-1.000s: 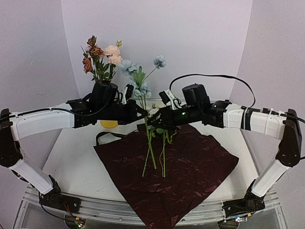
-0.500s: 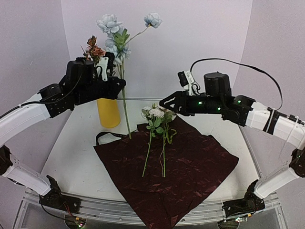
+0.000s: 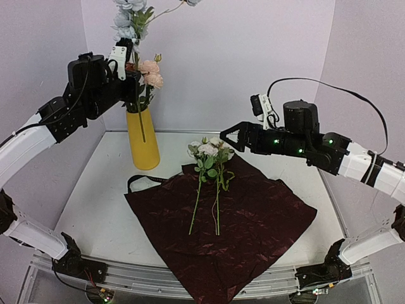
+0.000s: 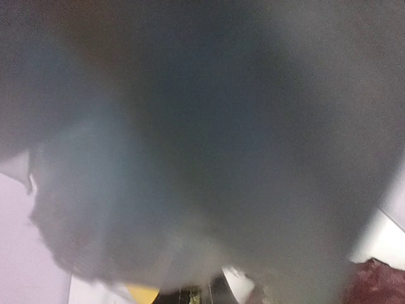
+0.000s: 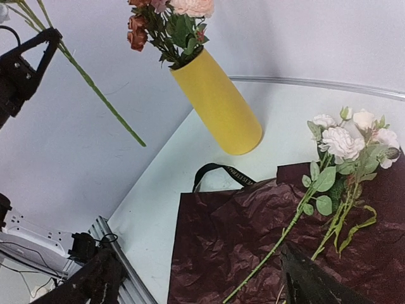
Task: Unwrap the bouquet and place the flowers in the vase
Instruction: Insert the fake flower into the vase.
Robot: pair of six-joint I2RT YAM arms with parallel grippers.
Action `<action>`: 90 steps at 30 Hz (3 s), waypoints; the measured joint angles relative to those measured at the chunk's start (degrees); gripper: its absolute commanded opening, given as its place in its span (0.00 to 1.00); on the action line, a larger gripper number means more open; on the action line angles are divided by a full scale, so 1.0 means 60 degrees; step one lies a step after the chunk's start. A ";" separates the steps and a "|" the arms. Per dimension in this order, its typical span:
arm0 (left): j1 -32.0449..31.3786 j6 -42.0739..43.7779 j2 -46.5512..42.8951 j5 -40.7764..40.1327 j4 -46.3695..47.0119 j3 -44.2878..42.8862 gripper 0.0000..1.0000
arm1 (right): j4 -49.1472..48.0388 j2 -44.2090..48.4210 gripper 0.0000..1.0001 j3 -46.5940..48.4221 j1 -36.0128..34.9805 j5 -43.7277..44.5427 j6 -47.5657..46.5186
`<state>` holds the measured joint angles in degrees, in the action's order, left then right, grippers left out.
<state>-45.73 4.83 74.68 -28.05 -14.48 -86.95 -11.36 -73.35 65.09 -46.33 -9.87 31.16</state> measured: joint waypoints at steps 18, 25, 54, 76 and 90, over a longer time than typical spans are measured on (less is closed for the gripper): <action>0.1930 0.0779 0.2252 0.0830 0.2573 -0.1599 0.00 | 0.0170 0.1490 0.98 -0.0500 0.0000 0.1931 -0.1158; 0.2099 0.1460 0.3199 0.0821 0.3013 -0.2889 0.00 | 0.0410 0.1148 0.98 -0.0075 0.0000 0.2331 -0.1926; 0.2489 0.2007 0.3776 0.0088 0.3289 -0.2309 0.00 | 0.0616 0.0131 0.98 0.0709 0.1003 0.2158 -0.2680; 0.2757 -0.0186 0.4297 -0.0293 0.3056 -0.0245 0.48 | 0.0457 -0.0119 0.98 0.0265 0.1239 0.1127 -0.1914; 0.2761 -0.2468 0.3434 0.0607 0.0981 -0.0128 0.63 | 0.0675 -0.1416 0.96 0.0268 0.1242 -0.0396 -0.1067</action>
<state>-29.16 -9.97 95.29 -24.41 -8.59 -87.72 -7.31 -81.84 66.70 -38.87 -12.25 24.76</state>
